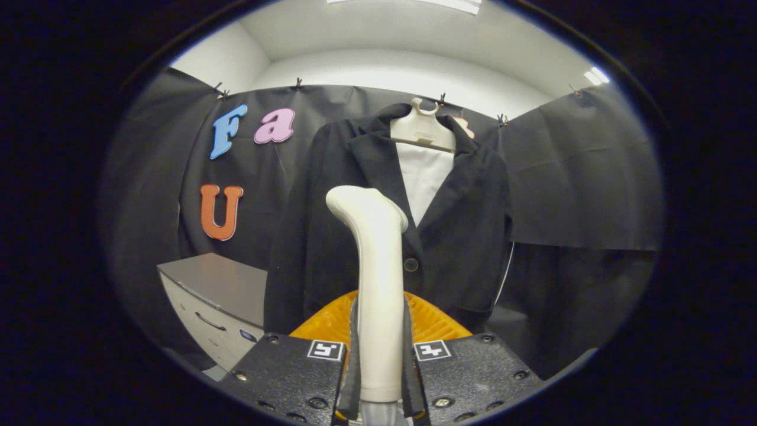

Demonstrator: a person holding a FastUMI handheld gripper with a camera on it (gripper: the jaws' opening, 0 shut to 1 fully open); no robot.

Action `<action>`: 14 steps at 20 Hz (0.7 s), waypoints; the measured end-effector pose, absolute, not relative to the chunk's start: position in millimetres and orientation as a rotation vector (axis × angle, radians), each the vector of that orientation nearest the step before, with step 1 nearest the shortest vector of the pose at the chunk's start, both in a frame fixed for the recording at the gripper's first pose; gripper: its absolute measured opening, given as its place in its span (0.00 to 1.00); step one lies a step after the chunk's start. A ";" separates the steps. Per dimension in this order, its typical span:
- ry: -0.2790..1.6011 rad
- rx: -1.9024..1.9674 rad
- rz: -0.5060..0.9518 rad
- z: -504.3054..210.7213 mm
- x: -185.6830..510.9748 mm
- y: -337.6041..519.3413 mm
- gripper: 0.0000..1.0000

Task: Iron the clothes twice with a garment steamer, once on the left side and once on the right side.

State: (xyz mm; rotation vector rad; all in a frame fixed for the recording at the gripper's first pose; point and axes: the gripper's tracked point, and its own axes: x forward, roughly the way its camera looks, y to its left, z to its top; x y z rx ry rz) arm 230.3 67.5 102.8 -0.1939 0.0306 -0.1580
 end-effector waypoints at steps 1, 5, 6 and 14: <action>0.041 -0.195 -0.162 97.4 228.9 65.4 0.30; 0.121 -0.187 -0.147 66.5 222.2 64.9 0.30; 0.136 -0.189 -0.147 59.7 220.9 63.8 0.30; 0.239 -0.194 -0.180 8.1 209.6 52.9 0.30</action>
